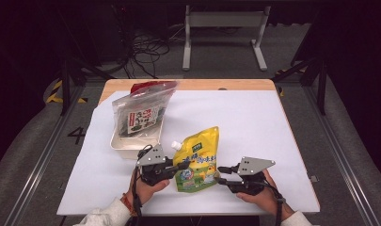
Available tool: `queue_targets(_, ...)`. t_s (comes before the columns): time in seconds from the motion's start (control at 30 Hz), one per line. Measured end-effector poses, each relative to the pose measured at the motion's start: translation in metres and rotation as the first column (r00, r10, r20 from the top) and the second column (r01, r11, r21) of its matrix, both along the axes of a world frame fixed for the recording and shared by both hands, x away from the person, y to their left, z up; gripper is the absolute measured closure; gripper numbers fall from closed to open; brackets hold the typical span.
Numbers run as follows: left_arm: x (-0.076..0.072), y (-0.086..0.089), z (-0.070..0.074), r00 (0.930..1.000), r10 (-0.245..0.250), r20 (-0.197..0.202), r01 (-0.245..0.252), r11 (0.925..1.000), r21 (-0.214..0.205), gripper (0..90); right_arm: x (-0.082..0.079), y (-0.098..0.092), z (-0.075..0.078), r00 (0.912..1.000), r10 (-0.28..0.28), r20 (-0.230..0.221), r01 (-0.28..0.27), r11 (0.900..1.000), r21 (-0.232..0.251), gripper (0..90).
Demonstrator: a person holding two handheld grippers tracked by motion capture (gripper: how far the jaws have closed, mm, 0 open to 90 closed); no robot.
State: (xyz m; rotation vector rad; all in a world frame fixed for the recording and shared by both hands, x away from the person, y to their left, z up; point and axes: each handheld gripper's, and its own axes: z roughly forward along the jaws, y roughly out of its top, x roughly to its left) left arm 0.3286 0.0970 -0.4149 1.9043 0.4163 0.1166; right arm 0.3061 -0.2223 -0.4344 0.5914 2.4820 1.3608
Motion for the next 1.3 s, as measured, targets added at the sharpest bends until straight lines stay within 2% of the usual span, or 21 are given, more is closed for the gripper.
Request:
queue_targets(0.23,-0.005,-0.001,0.005,0.9995,-0.028,0.016,0.028,0.9995,-0.011,86.5,-0.004,-0.019,0.0,0.9981,-0.055,-0.027,0.055,0.9985,0.0,46.1)
queue_targets(0.4,-0.009,-0.003,0.009,0.998,-0.055,0.029,0.056,0.9983,-0.017,86.5,-0.004,-0.033,-0.001,0.9923,-0.116,-0.042,0.116,0.9932,0.003,40.8)
queue_targets(0.5,-0.012,-0.004,0.012,0.9964,-0.07,0.049,0.071,0.9974,-0.012,86.5,-0.004,-0.038,0.0,0.989,-0.142,-0.043,0.142,0.9898,0.005,39.9)
queue_targets(0.63,-0.016,0.003,0.021,0.9949,-0.073,0.07,0.076,0.996,-0.046,86.5,-0.001,-0.043,0.0,0.9855,-0.162,-0.05,0.164,0.9862,0.023,38.4)
queue_targets(0.7,-0.017,0.007,0.026,0.9924,-0.078,0.095,0.082,0.9957,-0.044,86.5,0.0,-0.043,-0.001,0.984,-0.169,-0.056,0.17,0.9851,0.022,37.7)
queue_targets(0.8,-0.019,0.013,0.031,0.9915,-0.068,0.111,0.075,0.9957,-0.055,86.5,0.002,-0.042,-0.003,0.9837,-0.168,-0.063,0.17,0.9853,0.018,36.6)
queue_targets(1.03,-0.013,0.031,0.046,0.9846,-0.032,0.172,0.04,0.998,-0.049,86.5,-0.001,-0.044,-0.004,0.9822,-0.178,-0.058,0.18,0.9836,0.015,35.1)
queue_targets(1.13,-0.011,0.038,0.05,0.9835,-0.01,0.181,0.022,0.9979,-0.061,86.5,-0.002,-0.045,-0.005,0.9818,-0.182,-0.054,0.183,0.9831,0.005,34.4)
queue_targets(1.3,-0.007,0.056,0.061,0.9762,0.021,0.216,-0.005,0.9972,-0.075,86.5,-0.004,-0.047,-0.004,0.9795,-0.198,-0.04,0.198,0.9801,0.009,33.5)
